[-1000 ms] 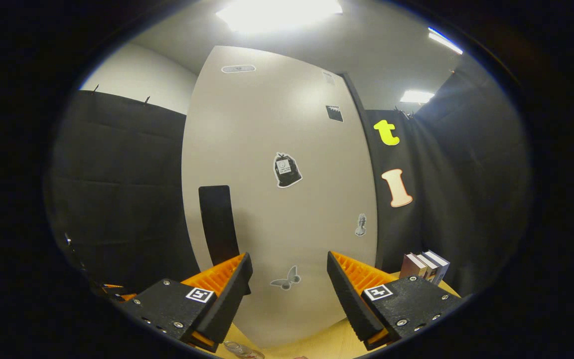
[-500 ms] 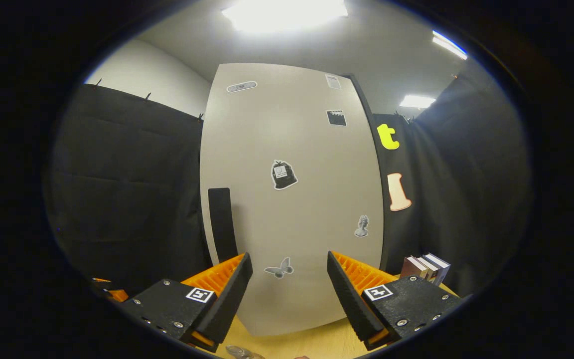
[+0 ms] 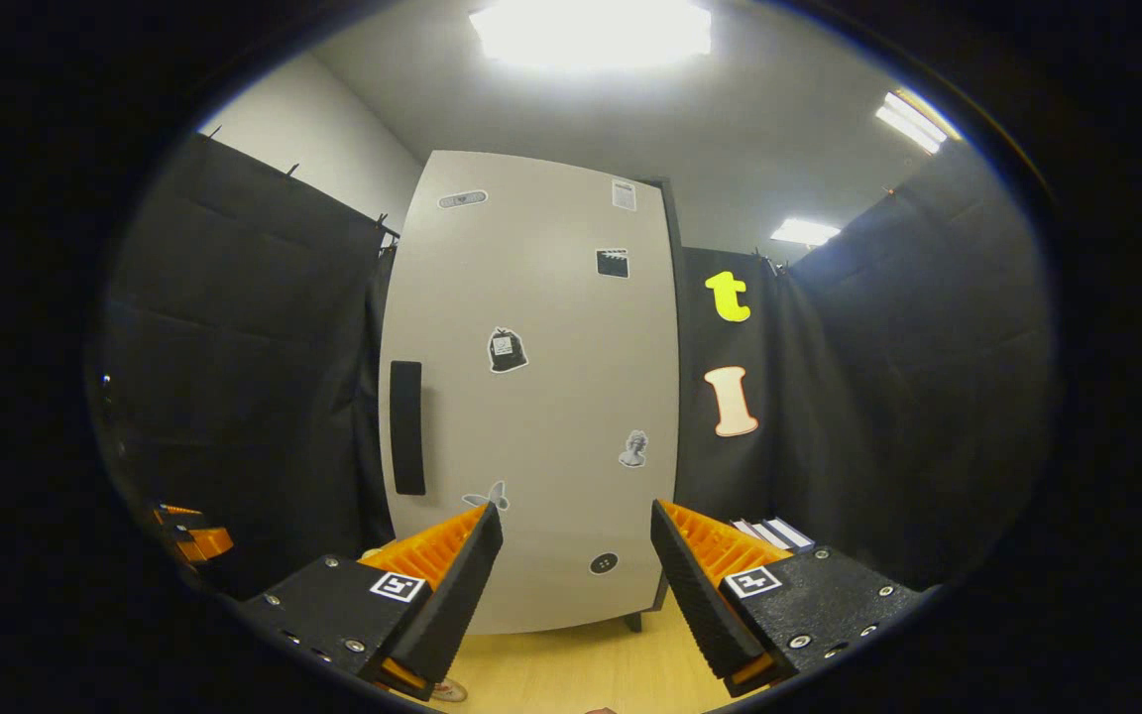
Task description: Open the cabinet door with the right hand, grasp the bottle in the cabinet with the left hand and place it on the coaster, then close the cabinet door with the right hand.
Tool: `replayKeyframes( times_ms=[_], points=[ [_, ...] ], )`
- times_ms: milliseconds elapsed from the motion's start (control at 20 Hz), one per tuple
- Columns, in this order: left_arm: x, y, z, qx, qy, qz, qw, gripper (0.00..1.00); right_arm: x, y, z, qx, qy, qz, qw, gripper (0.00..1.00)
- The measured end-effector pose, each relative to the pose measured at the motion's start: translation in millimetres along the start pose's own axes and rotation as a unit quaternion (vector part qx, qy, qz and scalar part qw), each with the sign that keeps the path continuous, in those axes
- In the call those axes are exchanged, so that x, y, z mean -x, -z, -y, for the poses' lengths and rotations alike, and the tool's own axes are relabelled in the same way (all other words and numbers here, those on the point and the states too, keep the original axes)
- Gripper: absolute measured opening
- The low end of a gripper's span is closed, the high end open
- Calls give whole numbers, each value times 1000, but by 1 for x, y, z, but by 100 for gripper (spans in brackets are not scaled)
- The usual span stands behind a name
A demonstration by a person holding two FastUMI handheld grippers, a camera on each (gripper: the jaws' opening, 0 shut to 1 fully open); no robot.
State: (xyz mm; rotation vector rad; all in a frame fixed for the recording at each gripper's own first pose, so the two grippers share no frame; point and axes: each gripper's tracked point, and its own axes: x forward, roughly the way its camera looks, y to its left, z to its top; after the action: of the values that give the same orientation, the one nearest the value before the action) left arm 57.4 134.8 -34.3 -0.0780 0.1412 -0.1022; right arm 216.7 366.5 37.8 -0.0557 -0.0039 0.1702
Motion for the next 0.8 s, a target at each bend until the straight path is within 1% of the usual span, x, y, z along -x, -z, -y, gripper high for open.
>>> replayKeyframes(
  times_ms=[50, 150, 200, 250, 300, 350, 500, 550, 600, 650, 700, 750, 800],
  points=[
    [2, -4, 12, 0, 4, 1, 1000, 86, 6, 1, 10, 5, 5, 1, 1000, 94],
    [4, -12, 35, 1, 11, 4, 1000, 78, 16, 4, 30, 14, 12, -2, 1000, 94],
    [6, -18, 48, 3, 14, 7, 1000, 86, 21, 6, 39, 15, 14, -2, 1000, 94],
    [7, -20, 62, 3, 17, 9, 1000, 86, 26, 8, 48, 12, 14, -3, 1000, 94],
    [10, -24, 74, 2, 18, 12, 1000, 82, 31, 10, 57, 8, 13, -4, 1000, 94],
    [14, -27, 85, -1, 20, 14, 1000, 86, 36, 11, 66, 2, 13, -5, 1000, 94],
    [22, -36, 120, -14, 26, 21, 999, 85, 47, 16, 95, -13, 19, -4, 1000, 94],
    [24, -38, 130, -16, 27, 24, 999, 82, 51, 17, 105, -17, 21, -4, 1000, 94],
    [25, -41, 138, -16, 27, 25, 999, 82, 54, 20, 114, -22, 25, -4, 999, 94],
    [26, -42, 148, -15, 28, 25, 999, 85, 57, 23, 123, -26, 28, -6, 999, 94],
    [29, -42, 154, -12, 28, 25, 999, 85, 59, 26, 131, -29, 32, -8, 999, 94],
    [30, -42, 160, -10, 28, 25, 999, 82, 62, 29, 138, -31, 35, -10, 999, 94],
    [32, -43, 166, -11, 28, 25, 999, 82, 64, 32, 143, -34, 37, -11, 999, 94]
  ],
)
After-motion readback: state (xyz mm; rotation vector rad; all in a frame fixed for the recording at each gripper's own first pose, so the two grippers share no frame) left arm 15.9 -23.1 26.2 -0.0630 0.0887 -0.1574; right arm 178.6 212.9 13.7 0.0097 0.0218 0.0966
